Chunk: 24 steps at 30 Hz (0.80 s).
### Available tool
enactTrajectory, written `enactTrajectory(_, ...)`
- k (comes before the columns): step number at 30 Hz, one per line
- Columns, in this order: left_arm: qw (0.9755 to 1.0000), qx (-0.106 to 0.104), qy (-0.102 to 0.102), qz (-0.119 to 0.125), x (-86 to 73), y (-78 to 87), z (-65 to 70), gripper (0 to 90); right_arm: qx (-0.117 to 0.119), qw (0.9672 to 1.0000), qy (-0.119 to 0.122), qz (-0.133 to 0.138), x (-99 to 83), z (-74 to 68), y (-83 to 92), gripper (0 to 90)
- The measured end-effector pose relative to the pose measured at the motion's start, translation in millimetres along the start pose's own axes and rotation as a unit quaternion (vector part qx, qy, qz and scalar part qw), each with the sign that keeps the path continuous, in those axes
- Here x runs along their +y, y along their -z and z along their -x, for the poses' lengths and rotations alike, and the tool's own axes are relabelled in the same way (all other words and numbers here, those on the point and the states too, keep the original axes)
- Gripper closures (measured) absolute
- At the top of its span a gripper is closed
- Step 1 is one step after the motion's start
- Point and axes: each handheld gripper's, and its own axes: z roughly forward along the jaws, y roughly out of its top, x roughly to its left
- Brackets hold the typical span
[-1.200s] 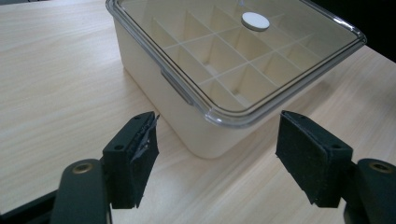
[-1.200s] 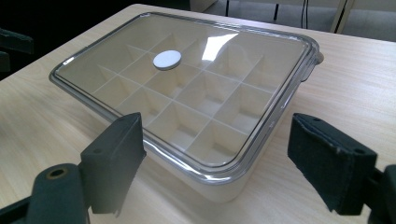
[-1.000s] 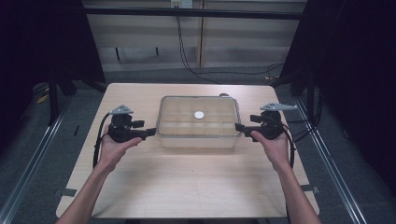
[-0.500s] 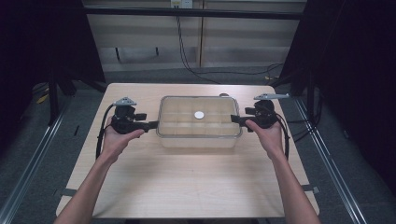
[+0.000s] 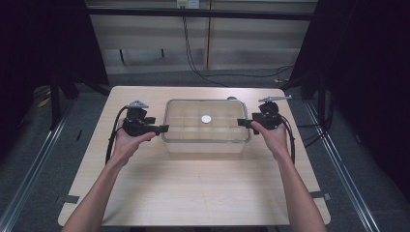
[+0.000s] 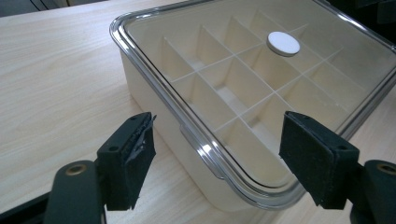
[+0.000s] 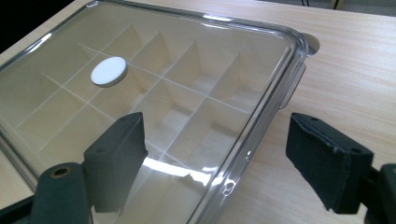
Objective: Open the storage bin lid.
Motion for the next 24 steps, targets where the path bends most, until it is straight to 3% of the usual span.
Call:
enactTrajectory(5,0.9999,0.005,0.010,-0.004,2.4,-7.7,-6.0,25.5,-0.001,0.9999,-0.003,-0.014,-2.4,4.9,-7.2,19.5)
enactTrajectory(9,1.0000,-0.002,0.003,0.004,4.3,-8.0,-3.2,25.5,0.009,0.9998,-0.011,-0.016,-6.1,7.9,-12.5,19.9)
enactTrajectory(11,0.9999,0.000,0.015,0.006,3.8,-10.1,-5.6,25.4,0.004,0.9997,-0.010,-0.020,-6.0,8.0,-15.2,19.2)
enactTrajectory(16,0.9994,0.002,0.029,-0.020,-1.6,-19.8,-14.6,24.0,0.010,0.9993,-0.022,-0.028,-8.4,8.6,-22.8,18.1)
enactTrajectory(20,0.9995,-0.006,0.018,-0.024,-2.0,-22.5,-9.6,22.9,0.021,0.9992,-0.023,-0.026,-8.4,3.0,-26.8,17.0)
enactTrajectory(24,0.9994,-0.012,0.025,-0.020,-1.2,-27.6,-8.1,22.8,0.025,0.9989,-0.027,-0.028,-8.4,1.1,-32.8,13.9)
